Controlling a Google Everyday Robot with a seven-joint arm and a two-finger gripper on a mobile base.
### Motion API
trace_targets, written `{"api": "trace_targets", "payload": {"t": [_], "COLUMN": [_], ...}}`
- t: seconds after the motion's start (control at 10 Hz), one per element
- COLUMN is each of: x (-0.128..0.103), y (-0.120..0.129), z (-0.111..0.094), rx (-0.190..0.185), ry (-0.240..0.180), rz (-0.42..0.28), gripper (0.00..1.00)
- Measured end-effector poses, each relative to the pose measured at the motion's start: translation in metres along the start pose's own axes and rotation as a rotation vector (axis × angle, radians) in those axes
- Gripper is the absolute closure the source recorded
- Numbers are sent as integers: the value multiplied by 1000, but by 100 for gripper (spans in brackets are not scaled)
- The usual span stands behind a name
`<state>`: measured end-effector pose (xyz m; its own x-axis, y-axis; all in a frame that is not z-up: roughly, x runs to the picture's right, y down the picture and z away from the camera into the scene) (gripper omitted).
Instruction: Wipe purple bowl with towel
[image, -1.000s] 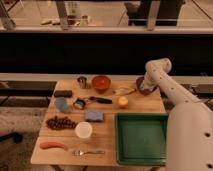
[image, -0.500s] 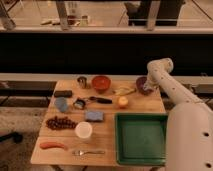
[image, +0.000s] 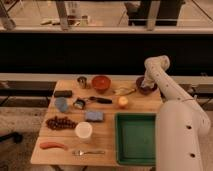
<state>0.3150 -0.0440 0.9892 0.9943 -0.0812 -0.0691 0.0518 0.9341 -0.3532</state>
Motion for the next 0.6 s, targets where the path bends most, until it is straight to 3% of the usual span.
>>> {"api": "trace_targets", "payload": {"t": [0.6], "x": [-21], "y": [-1], "z": [-2], "rx": [10], "ry": [-31], "rz": [-39], "gripper": [98]}}
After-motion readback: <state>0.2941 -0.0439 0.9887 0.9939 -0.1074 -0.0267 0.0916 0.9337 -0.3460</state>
